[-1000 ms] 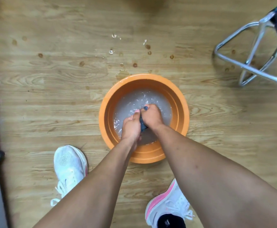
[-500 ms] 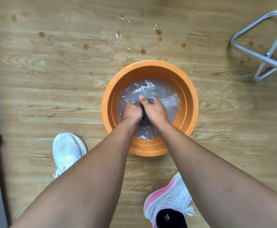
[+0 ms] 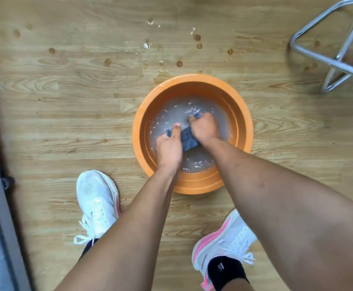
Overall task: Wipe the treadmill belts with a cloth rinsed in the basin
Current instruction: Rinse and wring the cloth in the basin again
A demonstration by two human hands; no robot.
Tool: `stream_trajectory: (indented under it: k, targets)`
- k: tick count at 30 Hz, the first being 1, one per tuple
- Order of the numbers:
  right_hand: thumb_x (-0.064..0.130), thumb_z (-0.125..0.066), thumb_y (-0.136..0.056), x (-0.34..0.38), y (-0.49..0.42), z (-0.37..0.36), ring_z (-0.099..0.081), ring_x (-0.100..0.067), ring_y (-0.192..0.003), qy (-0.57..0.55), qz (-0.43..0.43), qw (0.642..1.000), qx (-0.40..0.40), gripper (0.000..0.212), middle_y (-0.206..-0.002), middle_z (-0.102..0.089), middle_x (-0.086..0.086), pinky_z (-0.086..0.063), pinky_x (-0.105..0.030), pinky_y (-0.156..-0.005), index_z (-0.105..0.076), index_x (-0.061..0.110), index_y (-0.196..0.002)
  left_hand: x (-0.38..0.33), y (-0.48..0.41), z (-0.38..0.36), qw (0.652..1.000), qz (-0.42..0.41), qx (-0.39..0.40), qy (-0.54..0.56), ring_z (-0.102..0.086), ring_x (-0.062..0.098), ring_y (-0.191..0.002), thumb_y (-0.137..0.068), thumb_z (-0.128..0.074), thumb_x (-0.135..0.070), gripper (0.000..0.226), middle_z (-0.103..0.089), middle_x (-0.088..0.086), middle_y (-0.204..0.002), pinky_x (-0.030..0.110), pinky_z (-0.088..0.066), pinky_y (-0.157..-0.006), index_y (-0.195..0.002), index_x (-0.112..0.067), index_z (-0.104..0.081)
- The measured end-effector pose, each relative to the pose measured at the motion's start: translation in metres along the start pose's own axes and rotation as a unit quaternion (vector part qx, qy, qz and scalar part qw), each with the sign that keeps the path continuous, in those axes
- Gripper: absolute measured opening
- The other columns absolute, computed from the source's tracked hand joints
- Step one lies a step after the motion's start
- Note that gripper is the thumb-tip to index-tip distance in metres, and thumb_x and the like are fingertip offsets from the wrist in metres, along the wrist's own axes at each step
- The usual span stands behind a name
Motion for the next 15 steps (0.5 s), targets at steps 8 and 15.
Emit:
stream_trajectory:
  k: [8,15]
  targets:
    - [0.044,-0.053,-0.105,-0.032,-0.005,0.015,-0.061,-0.042,-0.125,-0.108,-0.095,0.983,-0.112,0.05,-0.133,-0.066,-0.024,-0.046,-0.041,-0.101,-0.068,0.002,-0.126,-0.011,-0.033,-0.003,0.996,0.032,-0.026,-0.075,-0.056,0.04,-0.132,-0.107,-0.047,-0.02,0.04,-0.061,0.021,-0.142,0.036,-0.04,-0.109,-0.141,-0.002,-0.056]
    - [0.042,-0.056,-0.101,-0.01,0.027,-0.028,-0.069,-0.037,-0.106,-0.116,-0.037,0.993,0.002,0.03,-0.11,-0.074,-0.016,-0.055,-0.043,-0.096,-0.068,0.014,-0.101,0.005,-0.031,-0.032,0.988,0.104,0.082,-0.073,-0.05,0.019,-0.047,-0.106,-0.054,-0.038,0.04,-0.055,0.006,-0.062,0.013,-0.032,-0.035,-0.074,-0.014,-0.056]
Point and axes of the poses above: each hand's wrist, its own y-axis away from the middle knuckle, its own z-axis out of the back of the hand, x = y × z, the point moved 6 cm from there along -y, towards the middle knuckle
